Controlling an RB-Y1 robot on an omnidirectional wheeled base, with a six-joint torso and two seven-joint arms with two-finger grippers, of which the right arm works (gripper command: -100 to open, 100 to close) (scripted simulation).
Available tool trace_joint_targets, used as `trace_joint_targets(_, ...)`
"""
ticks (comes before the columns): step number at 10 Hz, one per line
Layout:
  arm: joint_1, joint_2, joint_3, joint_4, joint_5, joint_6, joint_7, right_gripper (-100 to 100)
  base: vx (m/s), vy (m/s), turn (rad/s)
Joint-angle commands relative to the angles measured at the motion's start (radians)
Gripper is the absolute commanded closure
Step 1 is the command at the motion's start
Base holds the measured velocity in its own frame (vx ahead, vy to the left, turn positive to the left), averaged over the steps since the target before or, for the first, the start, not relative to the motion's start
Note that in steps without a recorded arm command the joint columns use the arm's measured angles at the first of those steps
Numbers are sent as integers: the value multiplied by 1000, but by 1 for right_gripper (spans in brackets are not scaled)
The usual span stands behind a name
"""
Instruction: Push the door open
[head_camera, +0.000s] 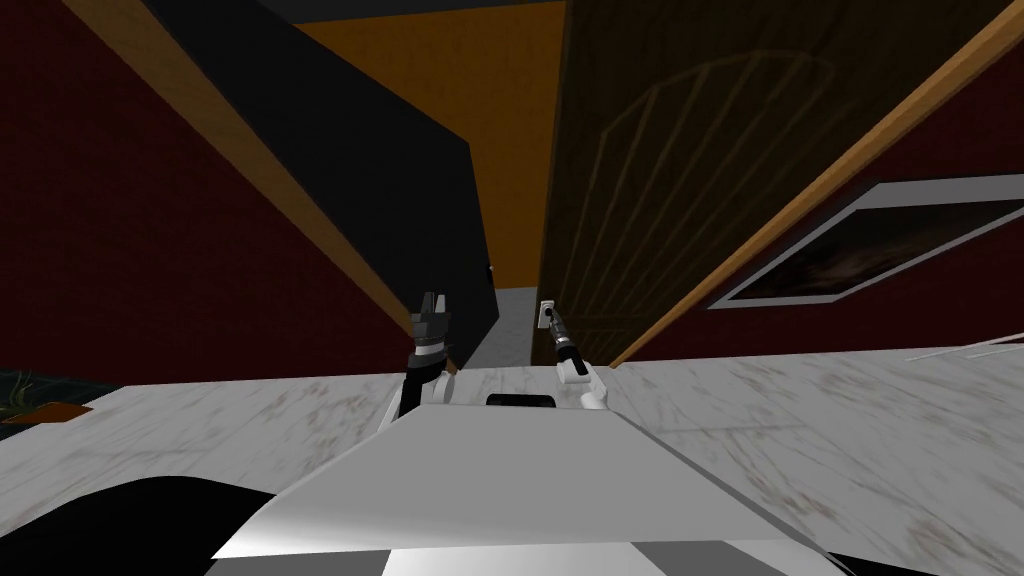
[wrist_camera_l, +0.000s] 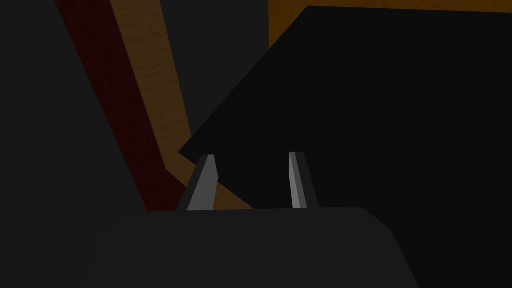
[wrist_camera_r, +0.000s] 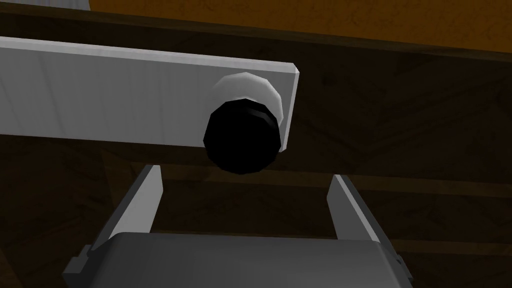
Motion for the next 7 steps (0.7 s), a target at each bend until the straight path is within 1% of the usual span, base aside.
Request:
trace_joint_targets(1, -7, 4, -5, 9, -1, -1, 0, -100, 185, 1, 21)
trace_joint_targets(3, -14, 11, -10, 19, -1, -3, 1, -100, 203, 14, 14)
trace_joint_targets(4, -12, 8, -9, 16, -1, -3, 0, -100, 94, 17, 2)
trace_joint_targets(5, -12, 8, -9, 16, -1, -3, 0, 100, -13, -4, -5)
trace_joint_targets(7, -12, 8, -9, 16, -1, -3, 0, 100, -32, -6, 6)
